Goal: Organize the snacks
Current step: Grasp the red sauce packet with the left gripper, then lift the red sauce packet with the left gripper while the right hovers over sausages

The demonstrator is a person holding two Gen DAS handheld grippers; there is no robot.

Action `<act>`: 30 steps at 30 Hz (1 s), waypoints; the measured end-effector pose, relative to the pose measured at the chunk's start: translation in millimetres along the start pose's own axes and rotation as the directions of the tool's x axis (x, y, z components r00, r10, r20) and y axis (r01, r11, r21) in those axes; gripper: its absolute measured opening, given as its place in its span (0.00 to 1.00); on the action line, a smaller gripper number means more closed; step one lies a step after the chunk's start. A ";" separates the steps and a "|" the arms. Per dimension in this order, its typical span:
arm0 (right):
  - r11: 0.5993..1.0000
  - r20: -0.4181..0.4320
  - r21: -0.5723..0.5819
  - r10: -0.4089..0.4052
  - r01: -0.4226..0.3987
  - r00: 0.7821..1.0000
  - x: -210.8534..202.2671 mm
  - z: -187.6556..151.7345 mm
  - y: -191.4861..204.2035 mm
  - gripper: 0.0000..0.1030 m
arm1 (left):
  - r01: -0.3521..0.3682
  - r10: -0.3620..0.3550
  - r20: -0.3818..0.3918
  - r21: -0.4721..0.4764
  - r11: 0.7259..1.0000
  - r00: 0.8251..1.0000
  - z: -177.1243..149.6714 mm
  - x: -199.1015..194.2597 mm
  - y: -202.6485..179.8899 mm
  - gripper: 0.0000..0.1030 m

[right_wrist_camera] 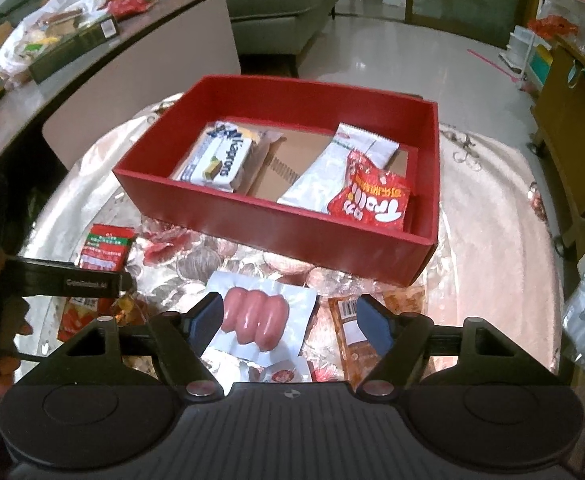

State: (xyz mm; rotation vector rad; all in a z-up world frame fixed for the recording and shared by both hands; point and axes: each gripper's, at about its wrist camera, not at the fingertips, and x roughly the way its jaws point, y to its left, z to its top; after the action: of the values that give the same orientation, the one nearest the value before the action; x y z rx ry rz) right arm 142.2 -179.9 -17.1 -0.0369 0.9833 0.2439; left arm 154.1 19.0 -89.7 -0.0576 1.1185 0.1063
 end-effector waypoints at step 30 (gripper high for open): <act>0.933 -0.221 0.224 0.330 -0.281 0.918 49.4 -6.3 14.6 0.82 | 0.152 -0.152 -0.038 0.015 0.988 0.988 -8.0 -22.3 15.4 0.38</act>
State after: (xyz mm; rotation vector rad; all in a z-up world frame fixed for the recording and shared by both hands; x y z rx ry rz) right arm 159.9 -157.4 -60.4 0.2685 1.2670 0.4421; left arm 135.5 32.2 -73.0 -0.1296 1.1479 -0.0411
